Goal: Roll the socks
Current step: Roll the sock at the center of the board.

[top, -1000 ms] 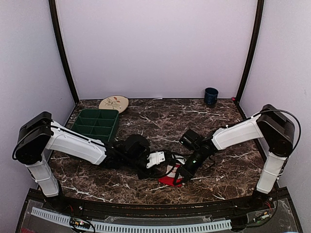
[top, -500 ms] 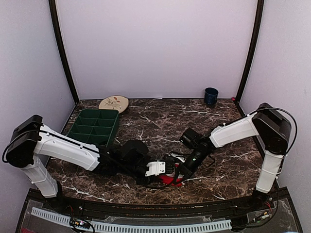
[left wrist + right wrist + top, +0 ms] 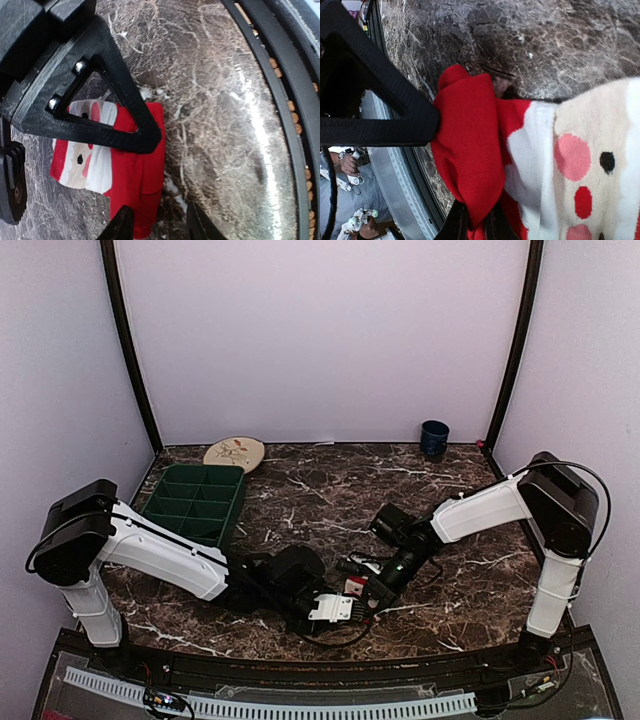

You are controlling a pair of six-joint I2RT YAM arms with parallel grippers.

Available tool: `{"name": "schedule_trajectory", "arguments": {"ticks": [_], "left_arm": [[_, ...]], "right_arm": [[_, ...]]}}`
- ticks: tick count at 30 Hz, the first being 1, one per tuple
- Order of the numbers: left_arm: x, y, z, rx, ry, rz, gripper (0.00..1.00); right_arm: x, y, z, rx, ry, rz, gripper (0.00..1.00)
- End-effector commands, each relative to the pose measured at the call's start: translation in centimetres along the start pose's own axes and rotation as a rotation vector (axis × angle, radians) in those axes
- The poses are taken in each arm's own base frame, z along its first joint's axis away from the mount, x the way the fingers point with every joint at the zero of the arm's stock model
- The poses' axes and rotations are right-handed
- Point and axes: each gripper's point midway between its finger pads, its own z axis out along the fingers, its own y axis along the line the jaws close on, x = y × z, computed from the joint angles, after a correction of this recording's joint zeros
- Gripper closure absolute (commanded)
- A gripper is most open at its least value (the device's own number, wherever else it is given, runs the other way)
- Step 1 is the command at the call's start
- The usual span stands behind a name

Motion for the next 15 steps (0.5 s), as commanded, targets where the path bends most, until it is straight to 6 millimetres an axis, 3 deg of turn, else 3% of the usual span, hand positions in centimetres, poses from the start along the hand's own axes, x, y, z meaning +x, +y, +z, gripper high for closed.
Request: {"name": "schedule_trajectory", "arguments": {"ticks": [1,11,15], "left_arm": [[-0.7,1.4,0.1,-0.061,0.005,0.035,0.6],[-1.6,2.1,0.6,-0.079,-0.014,0.064,0.6],[-1.5,1.4,0.8,-0.036,-0.009,0.078,0.6]], "right_arm": [[0.1,0.1,0.0,-0.024,0.004,0.014,0.92],[0.2,0.2,0.1,-0.033,0.014,0.013,0.92],[0.1,0.1,0.0,-0.034,0.013,0.012,0.93]]}}
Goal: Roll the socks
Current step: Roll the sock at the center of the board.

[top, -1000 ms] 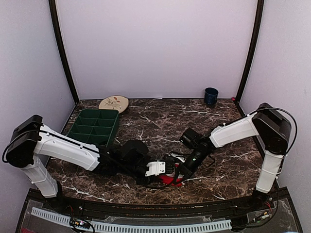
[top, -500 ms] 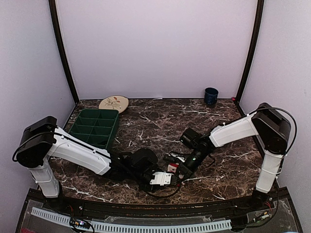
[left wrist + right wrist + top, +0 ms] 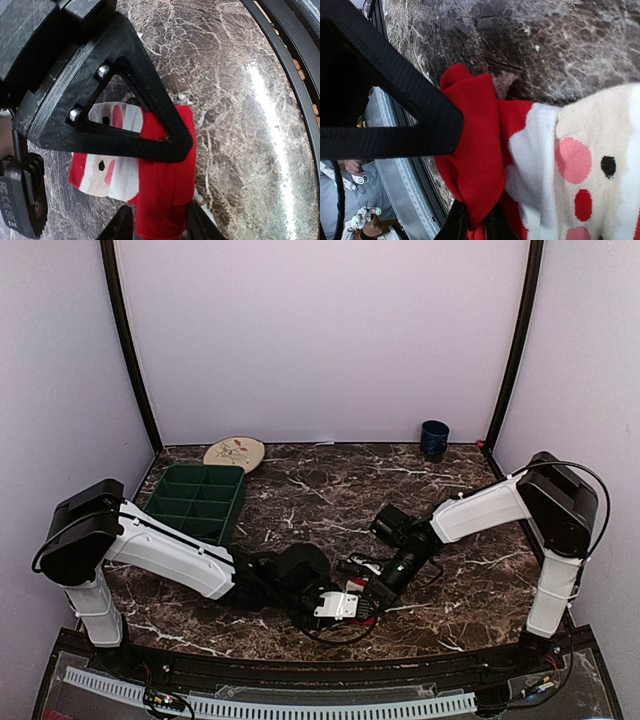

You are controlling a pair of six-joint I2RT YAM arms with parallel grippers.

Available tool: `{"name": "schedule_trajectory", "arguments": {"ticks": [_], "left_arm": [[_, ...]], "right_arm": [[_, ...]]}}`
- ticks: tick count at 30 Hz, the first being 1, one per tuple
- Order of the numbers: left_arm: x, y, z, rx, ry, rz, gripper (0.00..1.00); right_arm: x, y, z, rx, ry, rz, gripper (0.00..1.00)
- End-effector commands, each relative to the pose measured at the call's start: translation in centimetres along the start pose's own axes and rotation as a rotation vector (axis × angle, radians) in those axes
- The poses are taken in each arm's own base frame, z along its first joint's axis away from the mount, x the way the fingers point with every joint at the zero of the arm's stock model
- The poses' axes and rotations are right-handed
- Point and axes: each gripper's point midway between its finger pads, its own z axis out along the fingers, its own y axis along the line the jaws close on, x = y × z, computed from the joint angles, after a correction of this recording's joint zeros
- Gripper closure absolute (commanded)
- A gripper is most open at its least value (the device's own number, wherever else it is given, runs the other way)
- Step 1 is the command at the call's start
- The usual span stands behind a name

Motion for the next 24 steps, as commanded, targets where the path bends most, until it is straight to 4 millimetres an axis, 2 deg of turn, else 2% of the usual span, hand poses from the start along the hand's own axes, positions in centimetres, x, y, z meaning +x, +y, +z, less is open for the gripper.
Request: {"name": "schedule_trajectory", "arguments": {"ticks": [1,10,15,18,22,24], "left_arm": [[-0.9,-0.3,0.2,0.036,-0.013,0.03,0.6],[-0.1,-1.9,0.9,0.121,0.018,0.024,0.61],[0.2,-2.0,1.7,0.131,0.04,0.015,0.64],[0.3,-2.2,2.1,0.154,0.055,0.009,0.69],[0.2,-2.4,2.3,0.21,0.073,-0.007,0.84],[0.3,-2.6,2.3,0.244,0.084,-0.02,0.88]], "right_arm": [[-0.2,-0.1,0.0,-0.016,0.003,0.002,0.92],[-0.4,-0.1,-0.1,-0.029,0.004,0.002,0.92],[-0.2,0.0,-0.1,-0.03,0.012,0.001,0.92],[-0.2,-0.1,-0.1,-0.028,0.014,0.002,0.93],[-0.3,-0.2,-0.2,-0.014,0.016,0.0,0.91],[-0.3,-0.4,-0.3,-0.002,0.012,0.004,0.89]]}}
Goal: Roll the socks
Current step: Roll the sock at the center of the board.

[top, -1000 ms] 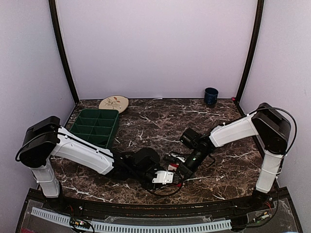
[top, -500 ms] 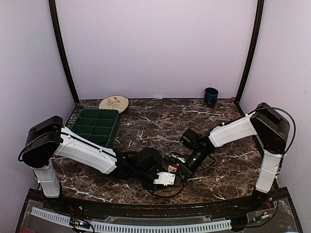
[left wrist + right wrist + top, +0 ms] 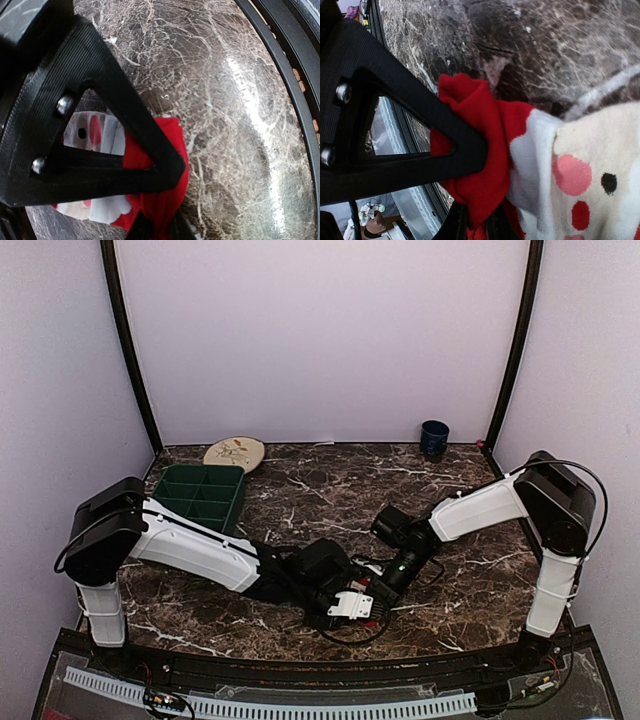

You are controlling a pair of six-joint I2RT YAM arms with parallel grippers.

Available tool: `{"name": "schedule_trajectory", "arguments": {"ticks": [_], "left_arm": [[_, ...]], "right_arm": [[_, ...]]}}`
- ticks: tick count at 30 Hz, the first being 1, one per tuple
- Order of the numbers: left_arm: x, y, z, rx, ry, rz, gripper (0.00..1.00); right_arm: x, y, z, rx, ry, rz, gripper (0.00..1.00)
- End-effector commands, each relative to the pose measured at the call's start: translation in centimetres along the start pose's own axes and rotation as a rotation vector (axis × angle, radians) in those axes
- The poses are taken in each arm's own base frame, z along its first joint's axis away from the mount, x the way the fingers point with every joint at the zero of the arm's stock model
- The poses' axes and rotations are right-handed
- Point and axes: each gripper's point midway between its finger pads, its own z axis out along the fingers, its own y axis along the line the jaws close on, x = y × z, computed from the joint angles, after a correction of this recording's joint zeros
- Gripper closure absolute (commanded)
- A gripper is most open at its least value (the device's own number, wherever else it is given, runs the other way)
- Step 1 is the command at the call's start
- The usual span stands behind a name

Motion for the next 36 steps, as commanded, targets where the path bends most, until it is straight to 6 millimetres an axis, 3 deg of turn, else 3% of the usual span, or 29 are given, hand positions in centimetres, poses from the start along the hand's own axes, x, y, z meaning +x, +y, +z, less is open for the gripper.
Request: {"name": "schedule_trajectory", "arguments": {"ticks": [1,5,12,23,36], "left_arm": [[1.3,-2.0,0.3,0.144,0.057,-0.039,0.9],[1.8,-2.5,0.3,0.221,0.09,-0.079,0.93],[3.0,-2.6,-0.2,0.311,0.148,-0.184,0.93],[5.0,-2.5,-1.7,0.39,0.213,-0.333,0.94],[4.0,-2.0,-3.5,0.583,0.223,-0.558,0.94]], "right_arm": [[-1.0,-0.2,-0.5,0.01,-0.023,-0.015,0.86],[-1.3,-0.7,-1.1,0.041,-0.053,-0.003,0.73],[-1.6,-1.6,-2.5,0.077,-0.118,0.041,0.59],[-1.4,-3.3,-4.3,0.143,-0.182,0.097,0.58],[-2.7,-4.1,-8.4,0.34,-0.349,0.078,0.58]]}}
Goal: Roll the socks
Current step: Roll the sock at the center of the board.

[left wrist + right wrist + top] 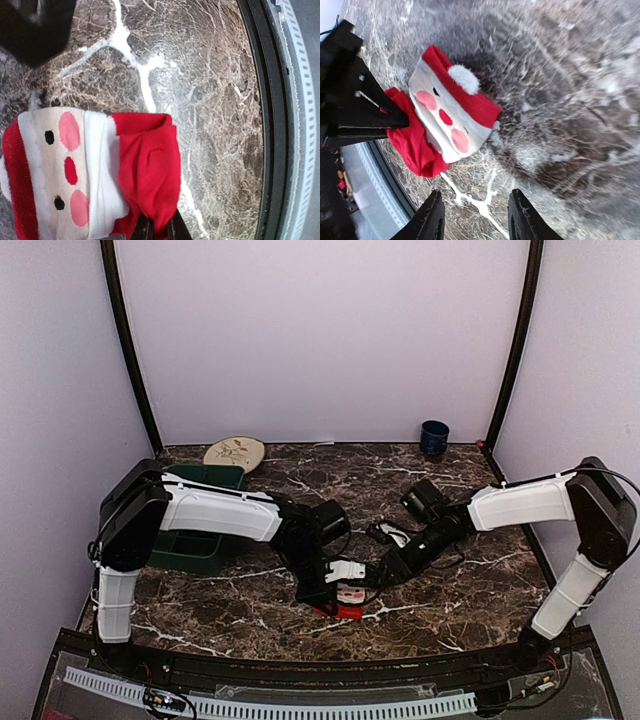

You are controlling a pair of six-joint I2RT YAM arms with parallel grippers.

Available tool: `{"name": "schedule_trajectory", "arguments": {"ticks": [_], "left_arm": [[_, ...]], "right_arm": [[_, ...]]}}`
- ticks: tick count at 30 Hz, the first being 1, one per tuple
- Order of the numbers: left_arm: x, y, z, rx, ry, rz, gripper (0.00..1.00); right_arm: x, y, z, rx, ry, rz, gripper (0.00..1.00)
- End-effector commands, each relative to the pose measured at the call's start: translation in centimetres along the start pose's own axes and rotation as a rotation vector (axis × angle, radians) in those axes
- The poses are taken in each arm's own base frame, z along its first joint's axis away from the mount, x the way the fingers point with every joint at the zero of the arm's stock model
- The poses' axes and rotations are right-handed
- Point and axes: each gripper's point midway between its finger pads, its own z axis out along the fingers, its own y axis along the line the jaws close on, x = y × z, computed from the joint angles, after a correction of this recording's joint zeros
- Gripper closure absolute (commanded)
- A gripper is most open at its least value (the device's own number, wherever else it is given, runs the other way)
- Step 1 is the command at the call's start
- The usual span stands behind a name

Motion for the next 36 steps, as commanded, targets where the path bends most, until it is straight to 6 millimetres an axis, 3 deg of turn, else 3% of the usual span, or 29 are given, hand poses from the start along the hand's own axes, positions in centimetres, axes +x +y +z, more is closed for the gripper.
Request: {"name": "schedule_trajectory", "arguments": {"ticks": [1,7,12,26,36], "left_arm": [[2.3,-1.8,0.0,0.15,0.085,-0.153,0.94],[1.6,-1.8,0.2,0.226,0.076,-0.217,0.94],[0.9,-1.3,0.3,0.293,0.064,-0.287,0.94],[1.3,-0.6,0.4,0.415,0.037,-0.427,0.94],[1.4,-0.7,0.9,0.449,0.04,-0.453,0.94]], "right_arm": [[-1.1,-0.8,-1.7,0.096,-0.119,-0.013,0.58],[-1.1,-0.6,-3.4,0.222,-0.237,-0.071,0.59],[-0.1,0.8,-3.3,0.296,-0.27,-0.161,0.59],[2.4,5.2,-1.6,0.409,-0.29,-0.456,0.61],[1.9,7.4,1.4,0.433,-0.203,-0.662,0.62]]}}
